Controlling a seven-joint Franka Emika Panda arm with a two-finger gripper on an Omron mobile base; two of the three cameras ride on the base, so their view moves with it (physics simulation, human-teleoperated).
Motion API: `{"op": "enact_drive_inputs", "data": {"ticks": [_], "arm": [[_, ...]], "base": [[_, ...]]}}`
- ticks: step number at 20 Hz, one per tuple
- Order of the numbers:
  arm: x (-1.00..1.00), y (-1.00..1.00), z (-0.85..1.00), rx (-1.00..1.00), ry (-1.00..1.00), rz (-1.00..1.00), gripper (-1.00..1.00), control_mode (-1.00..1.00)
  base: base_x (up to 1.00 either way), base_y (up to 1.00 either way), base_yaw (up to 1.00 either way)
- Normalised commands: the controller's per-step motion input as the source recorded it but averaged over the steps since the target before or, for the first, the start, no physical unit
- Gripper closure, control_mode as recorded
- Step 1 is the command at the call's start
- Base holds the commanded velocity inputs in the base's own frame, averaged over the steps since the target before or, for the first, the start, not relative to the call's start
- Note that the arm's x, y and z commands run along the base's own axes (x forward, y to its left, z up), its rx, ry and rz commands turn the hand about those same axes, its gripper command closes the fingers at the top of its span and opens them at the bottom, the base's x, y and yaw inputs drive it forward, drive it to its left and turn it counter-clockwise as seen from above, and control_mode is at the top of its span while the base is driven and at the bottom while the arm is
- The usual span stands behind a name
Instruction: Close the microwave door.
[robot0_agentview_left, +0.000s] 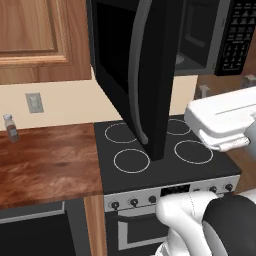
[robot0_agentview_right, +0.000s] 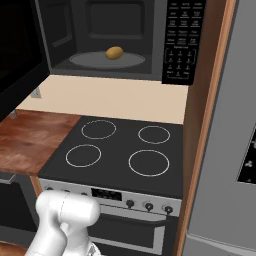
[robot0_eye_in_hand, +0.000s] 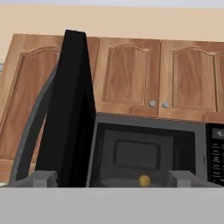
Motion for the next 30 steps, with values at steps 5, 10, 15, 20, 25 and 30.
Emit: {"op": "enact_drive_inputs", "data": {"ticks": [5,10,15,20,25,30], "arm": [[-1.0,0.06,0.23,0.0,-0.17,0.0,-1.0,-1.0],[0.09,0.6,-0.56,0.0,0.04,0.0,-1.0,-1.0],[0.64,0.79,-0.91,0.0,0.11,-0.07,-1.0,-1.0],[0.33,0.89,-0.45,-0.01,0.04,-0.19,-1.0,-1.0],[0.21,0.86,-0.03,-0.06,0.0,-0.18,-1.0,-1.0],[0.25,0.59,-0.14,-0.06,0.0,-0.24,-1.0,-1.0]], "base": [[0.0,0.0,0.0],[0.0,0.0,0.0],[0.0,0.0,0.0],[0.0,0.0,0.0],[0.0,0.0,0.0],[0.0,0.0,0.0]]}}
